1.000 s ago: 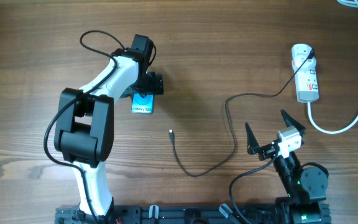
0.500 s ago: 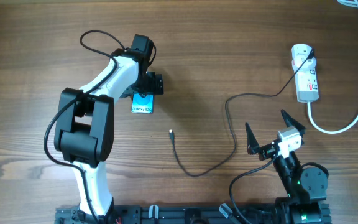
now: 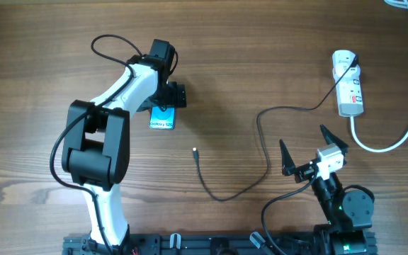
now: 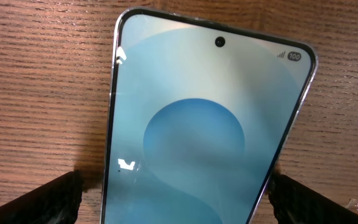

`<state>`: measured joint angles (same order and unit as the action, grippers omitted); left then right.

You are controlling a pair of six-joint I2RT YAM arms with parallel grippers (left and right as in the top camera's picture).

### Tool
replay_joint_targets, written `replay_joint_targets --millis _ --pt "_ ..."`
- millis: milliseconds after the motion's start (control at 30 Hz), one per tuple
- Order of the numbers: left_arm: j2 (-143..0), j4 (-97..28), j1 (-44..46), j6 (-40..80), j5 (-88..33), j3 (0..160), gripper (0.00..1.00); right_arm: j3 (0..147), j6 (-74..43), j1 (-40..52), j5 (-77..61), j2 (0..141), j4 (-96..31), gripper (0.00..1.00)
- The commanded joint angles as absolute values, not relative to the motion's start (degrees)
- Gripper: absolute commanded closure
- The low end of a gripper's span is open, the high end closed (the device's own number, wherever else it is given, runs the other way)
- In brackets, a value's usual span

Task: Plug charger to phone and switch on socket
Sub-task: 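Close the left gripper on the phone's long edges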

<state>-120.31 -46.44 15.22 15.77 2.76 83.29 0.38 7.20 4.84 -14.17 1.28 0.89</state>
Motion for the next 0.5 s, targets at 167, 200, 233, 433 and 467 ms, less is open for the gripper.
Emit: replay_joint_targets --millis 167,200,233,433,467 --pt "-122.15 -46.48 15.11 15.46 3.53 81.54 0.0 0.3 7.51 5.04 -14.92 1.04 1.21 0.0" --pt "-122.15 -46.48 15.11 15.46 3.53 81.54 0.0 0.3 7.49 5.04 -14.92 1.02 1.19 0.0" --pt "-122.15 -46.46 15.11 15.49 3.53 81.54 0.0 0.3 7.51 5.04 -14.92 1.02 1.19 0.0" --pt "-122.13 -45.87 15.11 15.44 3.57 81.82 0.0 0.3 7.53 5.04 -14.92 1.04 1.19 0.0" --pt "-121.99 -45.84 15.11 15.44 3.57 81.95 0.0 0.3 7.51 5.04 -14.92 1.04 1.19 0.0"
